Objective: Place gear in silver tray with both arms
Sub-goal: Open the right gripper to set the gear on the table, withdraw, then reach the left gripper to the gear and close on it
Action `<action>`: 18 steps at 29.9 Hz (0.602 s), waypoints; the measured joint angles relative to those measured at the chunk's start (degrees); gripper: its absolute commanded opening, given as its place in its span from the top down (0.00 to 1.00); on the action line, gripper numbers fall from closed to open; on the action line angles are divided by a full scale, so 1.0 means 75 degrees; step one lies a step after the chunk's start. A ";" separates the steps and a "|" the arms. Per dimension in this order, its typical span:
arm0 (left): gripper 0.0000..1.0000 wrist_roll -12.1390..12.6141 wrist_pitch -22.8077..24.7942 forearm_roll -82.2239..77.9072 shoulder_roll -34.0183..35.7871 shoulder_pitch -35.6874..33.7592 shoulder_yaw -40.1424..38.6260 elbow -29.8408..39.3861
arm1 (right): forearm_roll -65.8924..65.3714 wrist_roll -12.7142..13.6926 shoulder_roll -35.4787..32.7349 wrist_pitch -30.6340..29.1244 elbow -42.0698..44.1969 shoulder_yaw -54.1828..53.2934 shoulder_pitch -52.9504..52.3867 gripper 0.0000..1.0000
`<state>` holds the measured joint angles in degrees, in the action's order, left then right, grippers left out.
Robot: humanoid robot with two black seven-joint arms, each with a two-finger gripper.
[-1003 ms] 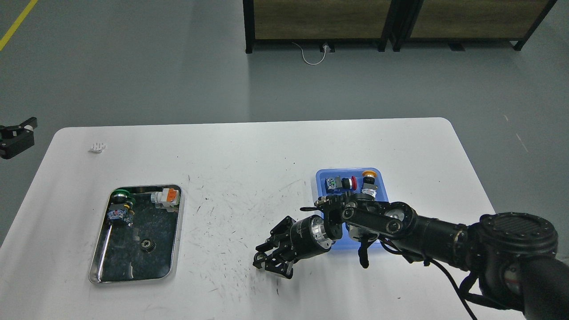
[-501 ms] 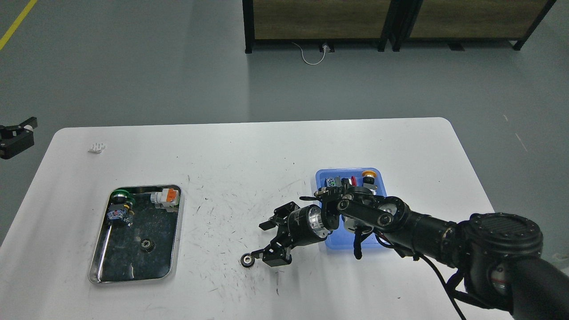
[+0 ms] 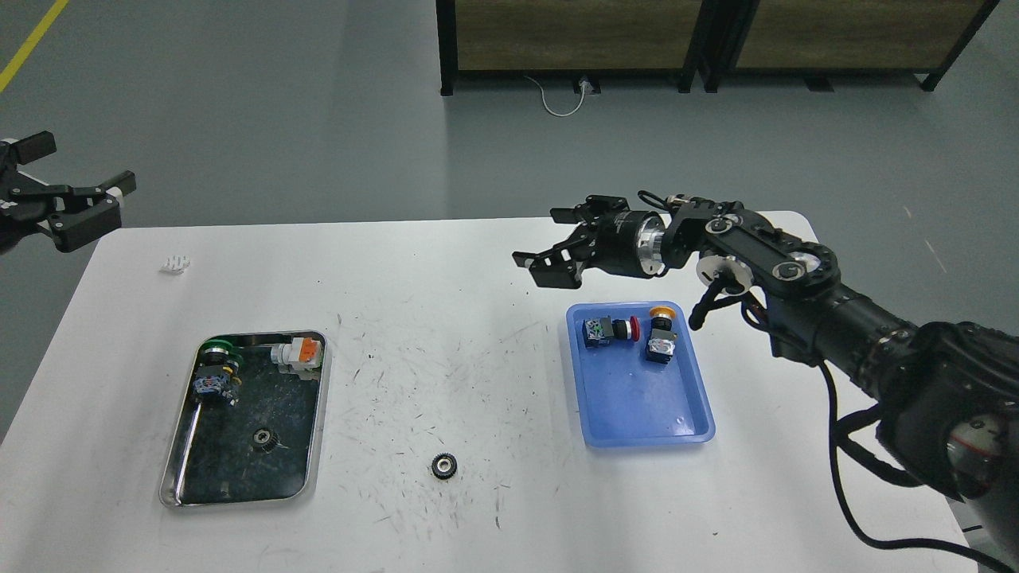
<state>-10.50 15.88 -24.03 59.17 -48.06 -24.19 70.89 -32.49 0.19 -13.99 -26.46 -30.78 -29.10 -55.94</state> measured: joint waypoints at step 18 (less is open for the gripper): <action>0.02 -0.0108 0.0206 -0.1604 -0.0851 0.0751 0.1249 0.2415 | 0.0401 0.0010 -0.2828 0.0112 -0.0039 -0.1242 -0.0009 0.02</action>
<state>-11.31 17.42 -36.05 52.78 -42.43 -14.83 89.00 -29.48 0.26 -35.20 -25.62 -31.08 -38.41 -56.01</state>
